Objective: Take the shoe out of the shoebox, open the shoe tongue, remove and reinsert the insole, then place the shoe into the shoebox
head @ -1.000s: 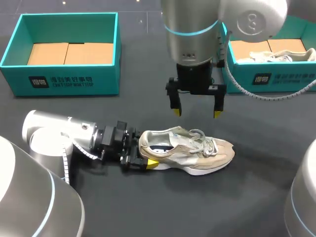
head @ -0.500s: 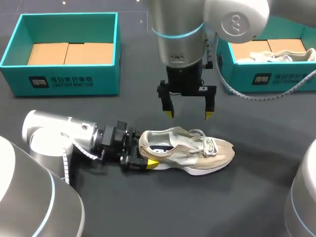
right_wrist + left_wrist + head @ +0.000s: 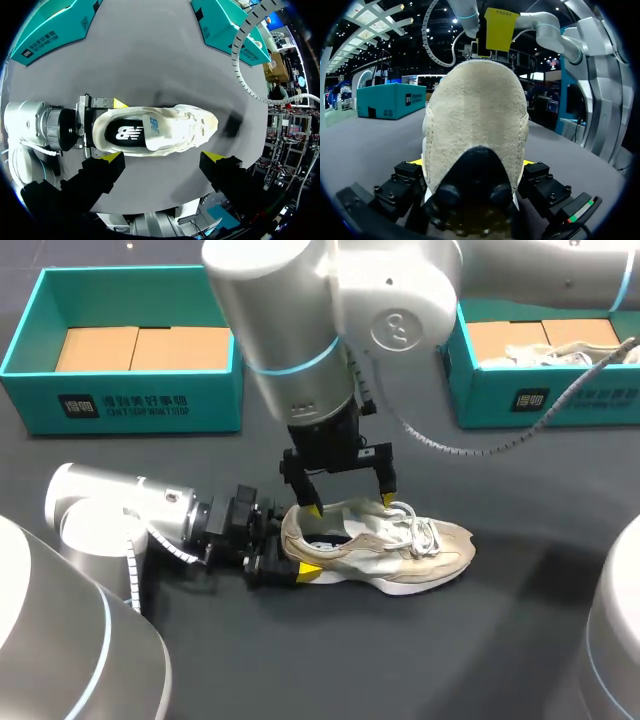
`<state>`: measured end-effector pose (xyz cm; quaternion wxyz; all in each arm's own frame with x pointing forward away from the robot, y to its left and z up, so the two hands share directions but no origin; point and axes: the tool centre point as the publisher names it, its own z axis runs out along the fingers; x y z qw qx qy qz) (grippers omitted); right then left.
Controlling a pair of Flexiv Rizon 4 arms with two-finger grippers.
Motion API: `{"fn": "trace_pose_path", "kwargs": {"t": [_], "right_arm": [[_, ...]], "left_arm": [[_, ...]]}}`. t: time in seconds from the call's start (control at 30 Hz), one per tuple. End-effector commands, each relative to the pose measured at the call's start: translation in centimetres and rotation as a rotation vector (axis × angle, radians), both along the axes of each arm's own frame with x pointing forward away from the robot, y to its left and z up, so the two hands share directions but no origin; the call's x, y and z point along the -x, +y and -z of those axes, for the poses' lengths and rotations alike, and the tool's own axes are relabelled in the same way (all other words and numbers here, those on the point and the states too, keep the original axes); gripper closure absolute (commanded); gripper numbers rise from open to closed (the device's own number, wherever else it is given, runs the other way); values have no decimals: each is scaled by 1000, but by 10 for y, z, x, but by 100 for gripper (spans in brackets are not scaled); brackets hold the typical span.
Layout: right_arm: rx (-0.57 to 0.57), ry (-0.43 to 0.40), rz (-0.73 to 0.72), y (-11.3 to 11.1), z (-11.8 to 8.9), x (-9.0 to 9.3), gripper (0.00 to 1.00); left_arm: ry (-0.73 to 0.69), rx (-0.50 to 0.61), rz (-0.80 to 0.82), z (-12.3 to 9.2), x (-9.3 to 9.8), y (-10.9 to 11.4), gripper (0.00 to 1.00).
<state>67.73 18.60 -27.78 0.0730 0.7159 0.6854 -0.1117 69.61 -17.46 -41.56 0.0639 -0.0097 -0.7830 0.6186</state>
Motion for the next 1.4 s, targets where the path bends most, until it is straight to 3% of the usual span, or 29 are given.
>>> {"fn": "trace_pose_path", "kwargs": {"t": [0.03, 1.4], "right_arm": [[44, 24, 8, 11, 17, -4, 0], [152, 99, 84, -23, 69, -21, 2]], "left_arm": [[0, -4, 0, 0, 2, 0, 100], [0, -4, 0, 0, 2, 0, 100]]}}
